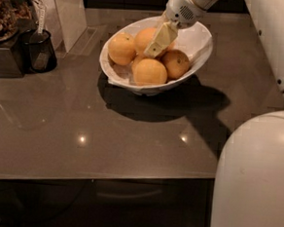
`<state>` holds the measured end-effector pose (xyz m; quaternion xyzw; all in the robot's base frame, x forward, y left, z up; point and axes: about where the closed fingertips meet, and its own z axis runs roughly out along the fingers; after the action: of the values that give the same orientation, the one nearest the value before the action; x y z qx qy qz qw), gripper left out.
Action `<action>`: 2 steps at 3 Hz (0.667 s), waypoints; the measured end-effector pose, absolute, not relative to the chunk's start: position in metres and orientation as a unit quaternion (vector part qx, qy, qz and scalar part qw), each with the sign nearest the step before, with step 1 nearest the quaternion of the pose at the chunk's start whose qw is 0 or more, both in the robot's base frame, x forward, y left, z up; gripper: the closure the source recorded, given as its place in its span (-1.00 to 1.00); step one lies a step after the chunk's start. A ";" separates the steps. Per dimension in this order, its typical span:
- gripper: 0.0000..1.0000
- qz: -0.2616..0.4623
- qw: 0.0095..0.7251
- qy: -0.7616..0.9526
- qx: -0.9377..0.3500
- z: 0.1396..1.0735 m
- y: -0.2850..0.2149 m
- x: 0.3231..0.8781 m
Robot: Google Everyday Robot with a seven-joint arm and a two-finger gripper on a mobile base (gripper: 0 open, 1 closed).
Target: Pick orange from white bowl
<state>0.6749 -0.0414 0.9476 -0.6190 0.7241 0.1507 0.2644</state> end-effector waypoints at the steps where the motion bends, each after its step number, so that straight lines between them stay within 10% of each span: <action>1: 1.00 0.168 0.288 0.720 -0.608 0.953 -0.048 0.671; 2: 1.00 0.209 0.363 0.685 -0.596 0.981 -0.062 0.659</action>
Offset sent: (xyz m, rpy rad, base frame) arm -0.0525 -0.0644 0.0862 0.5151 -0.1985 0.0521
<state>0.6586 -0.0620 0.9809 -0.5964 0.6850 0.2089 0.3626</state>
